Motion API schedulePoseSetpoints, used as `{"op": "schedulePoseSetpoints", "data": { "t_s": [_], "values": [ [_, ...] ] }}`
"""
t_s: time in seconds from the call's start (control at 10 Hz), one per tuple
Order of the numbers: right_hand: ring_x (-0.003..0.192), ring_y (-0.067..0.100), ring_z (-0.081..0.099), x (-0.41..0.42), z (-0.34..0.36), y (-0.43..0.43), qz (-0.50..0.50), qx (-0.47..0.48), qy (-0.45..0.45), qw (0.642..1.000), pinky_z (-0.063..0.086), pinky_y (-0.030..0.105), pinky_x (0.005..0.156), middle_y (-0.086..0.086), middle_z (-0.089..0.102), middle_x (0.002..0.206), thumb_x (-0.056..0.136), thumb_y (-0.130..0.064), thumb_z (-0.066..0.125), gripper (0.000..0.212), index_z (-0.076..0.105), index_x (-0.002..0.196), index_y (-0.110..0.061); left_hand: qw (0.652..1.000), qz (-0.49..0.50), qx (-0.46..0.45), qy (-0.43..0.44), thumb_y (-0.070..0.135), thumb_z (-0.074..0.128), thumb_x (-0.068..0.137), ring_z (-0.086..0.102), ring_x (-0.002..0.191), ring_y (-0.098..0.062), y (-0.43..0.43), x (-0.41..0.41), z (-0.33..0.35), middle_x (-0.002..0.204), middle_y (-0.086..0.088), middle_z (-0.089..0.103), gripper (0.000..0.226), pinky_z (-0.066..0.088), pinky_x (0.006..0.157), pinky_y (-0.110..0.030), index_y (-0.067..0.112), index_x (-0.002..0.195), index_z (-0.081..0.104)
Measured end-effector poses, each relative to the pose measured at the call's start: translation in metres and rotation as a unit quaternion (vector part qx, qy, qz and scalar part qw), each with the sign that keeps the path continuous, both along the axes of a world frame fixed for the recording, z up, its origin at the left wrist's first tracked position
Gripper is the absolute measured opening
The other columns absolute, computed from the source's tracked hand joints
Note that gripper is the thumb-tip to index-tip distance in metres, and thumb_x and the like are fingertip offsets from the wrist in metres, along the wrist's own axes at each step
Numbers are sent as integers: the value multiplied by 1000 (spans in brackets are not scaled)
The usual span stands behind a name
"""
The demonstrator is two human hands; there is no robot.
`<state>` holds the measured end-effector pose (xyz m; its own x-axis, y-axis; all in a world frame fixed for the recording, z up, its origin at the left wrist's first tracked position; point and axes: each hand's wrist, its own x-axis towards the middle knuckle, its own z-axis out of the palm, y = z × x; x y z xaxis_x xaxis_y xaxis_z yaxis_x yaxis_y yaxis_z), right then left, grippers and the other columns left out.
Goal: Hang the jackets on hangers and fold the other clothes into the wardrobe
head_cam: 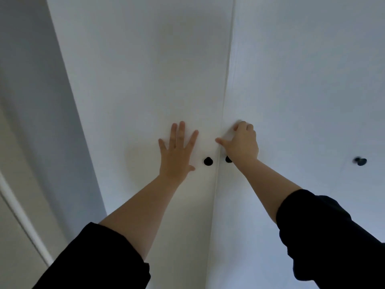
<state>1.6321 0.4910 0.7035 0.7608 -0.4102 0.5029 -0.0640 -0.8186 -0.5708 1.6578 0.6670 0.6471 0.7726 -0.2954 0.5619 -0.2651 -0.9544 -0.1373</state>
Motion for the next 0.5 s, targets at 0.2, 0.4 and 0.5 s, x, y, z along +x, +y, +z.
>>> {"op": "schedulePoseSetpoints", "data": {
  "t_s": [0.2, 0.4, 0.5],
  "values": [
    [96, 26, 47, 31, -20, -3, -38, -26, -114, 992, 45, 34, 70, 9, 47, 108, 63, -42, 84, 64, 48, 103, -7, 998, 15, 5, -61, 61, 83, 46, 3, 145, -36, -2, 35, -13, 158, -16, 0, 135, 32, 98, -68, 26, 152, 7],
    [100, 27, 46, 24, -15, 0, -42, -23, -83, 995, 48, 35, 73, 9, 45, 114, 69, -41, 82, 63, 47, 108, -8, 999, 28, 4, -19, 59, 74, 67, -9, 146, -36, -5, 21, -5, 157, -14, -17, 122, 30, 104, -63, 28, 151, -9],
    [113, 29, 43, 6, -10, 9, -9, -49, -19, 999, 48, 38, 86, 11, 39, 127, 82, -39, 70, 59, 43, 123, -7, 1000, -5, 8, 30, 55, 58, 86, -20, 145, -32, -5, 3, 10, 155, -11, -28, 99, 23, 111, -59, 30, 151, -13]
  ]
}}
